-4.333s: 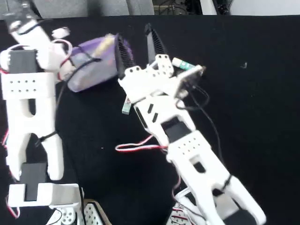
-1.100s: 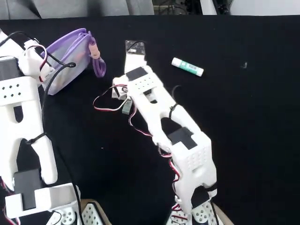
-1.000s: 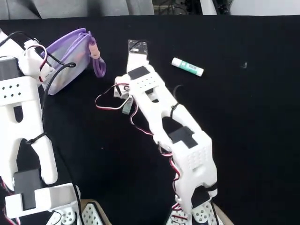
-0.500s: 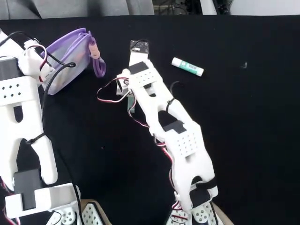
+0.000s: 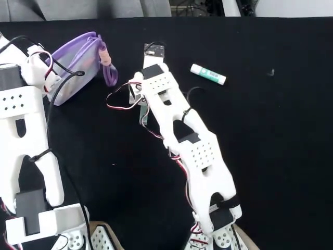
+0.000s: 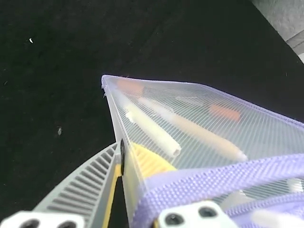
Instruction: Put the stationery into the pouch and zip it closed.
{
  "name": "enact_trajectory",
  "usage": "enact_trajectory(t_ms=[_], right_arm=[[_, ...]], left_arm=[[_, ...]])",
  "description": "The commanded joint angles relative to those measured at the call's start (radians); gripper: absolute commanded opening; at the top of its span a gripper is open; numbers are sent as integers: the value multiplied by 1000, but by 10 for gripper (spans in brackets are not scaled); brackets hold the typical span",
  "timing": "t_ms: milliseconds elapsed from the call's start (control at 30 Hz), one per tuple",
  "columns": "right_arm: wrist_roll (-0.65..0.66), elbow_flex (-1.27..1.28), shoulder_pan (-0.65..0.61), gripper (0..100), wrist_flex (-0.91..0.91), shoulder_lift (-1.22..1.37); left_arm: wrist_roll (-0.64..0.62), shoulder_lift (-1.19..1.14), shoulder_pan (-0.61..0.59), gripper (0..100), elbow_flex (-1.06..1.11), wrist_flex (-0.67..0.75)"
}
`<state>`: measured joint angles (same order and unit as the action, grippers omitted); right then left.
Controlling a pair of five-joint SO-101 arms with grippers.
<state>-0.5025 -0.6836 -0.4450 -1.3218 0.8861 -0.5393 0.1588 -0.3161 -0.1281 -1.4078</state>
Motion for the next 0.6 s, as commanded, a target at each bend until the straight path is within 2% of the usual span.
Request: enact_trajectory(t_ms=[0, 200, 367, 567], right_arm=[[-5, -62, 12, 50, -9, -39], [-5, -97, 63, 50, -66, -142], [127, -148, 72, 49, -92, -243], [141, -157, 80, 49, -87, -369]], left_arm=[[-14, -3, 16, 30, 4, 17], [-9, -2, 18, 30, -30, 5], [-12, -2, 19, 30, -117, -48], [-6, -2, 94, 30, -182, -95]])
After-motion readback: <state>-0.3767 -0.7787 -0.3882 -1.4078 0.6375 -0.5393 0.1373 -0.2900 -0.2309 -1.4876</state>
